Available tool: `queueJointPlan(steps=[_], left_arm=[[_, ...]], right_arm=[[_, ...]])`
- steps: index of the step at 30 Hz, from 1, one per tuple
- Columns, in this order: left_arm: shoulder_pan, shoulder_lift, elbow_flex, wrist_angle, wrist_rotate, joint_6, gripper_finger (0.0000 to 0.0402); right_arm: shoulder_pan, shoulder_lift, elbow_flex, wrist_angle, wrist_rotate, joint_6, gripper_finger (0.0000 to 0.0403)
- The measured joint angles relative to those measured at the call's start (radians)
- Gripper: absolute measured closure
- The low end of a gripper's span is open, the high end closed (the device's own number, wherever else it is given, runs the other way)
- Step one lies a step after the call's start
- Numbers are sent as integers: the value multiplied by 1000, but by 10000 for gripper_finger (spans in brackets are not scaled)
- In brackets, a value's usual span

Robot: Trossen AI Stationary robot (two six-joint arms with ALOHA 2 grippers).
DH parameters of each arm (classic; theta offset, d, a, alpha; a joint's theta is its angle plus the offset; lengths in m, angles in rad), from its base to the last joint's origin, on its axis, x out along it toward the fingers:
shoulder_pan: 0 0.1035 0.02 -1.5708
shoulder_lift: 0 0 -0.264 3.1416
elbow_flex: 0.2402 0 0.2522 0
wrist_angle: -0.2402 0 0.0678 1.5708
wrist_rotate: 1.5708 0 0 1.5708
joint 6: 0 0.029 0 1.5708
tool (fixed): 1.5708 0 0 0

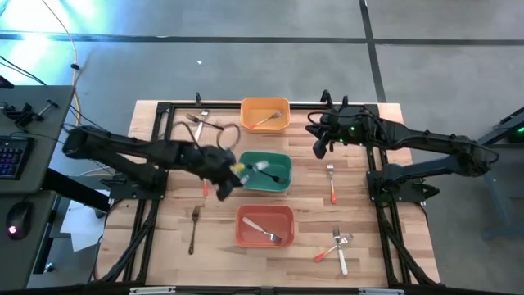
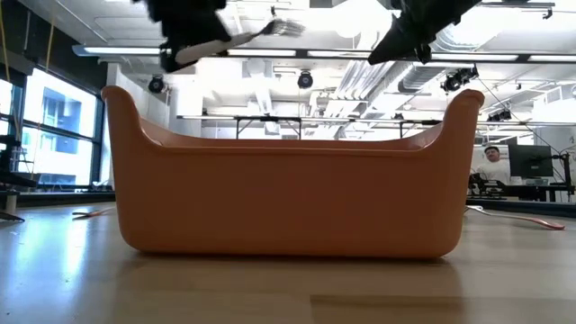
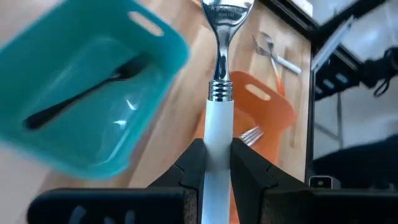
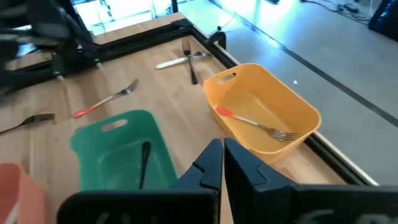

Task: Sort silverware by color (type)
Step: Put the white fork into the orange bin

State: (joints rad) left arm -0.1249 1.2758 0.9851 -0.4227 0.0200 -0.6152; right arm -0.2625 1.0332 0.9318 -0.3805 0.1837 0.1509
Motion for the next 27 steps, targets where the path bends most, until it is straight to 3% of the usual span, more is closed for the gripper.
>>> queueJointPlan(steps=[6,18,27], left_arm=[[-131,214,171,-25,-76,104,363],[-199,506,357,-76,-41,153,363],[-238,581,359,-69,-17,-112,363]], right_arm=[[-64,0,0,4,2,5,403],[-86,0,0,4,1,-45,403],[-86,0,0,-4,1,-21,403]])
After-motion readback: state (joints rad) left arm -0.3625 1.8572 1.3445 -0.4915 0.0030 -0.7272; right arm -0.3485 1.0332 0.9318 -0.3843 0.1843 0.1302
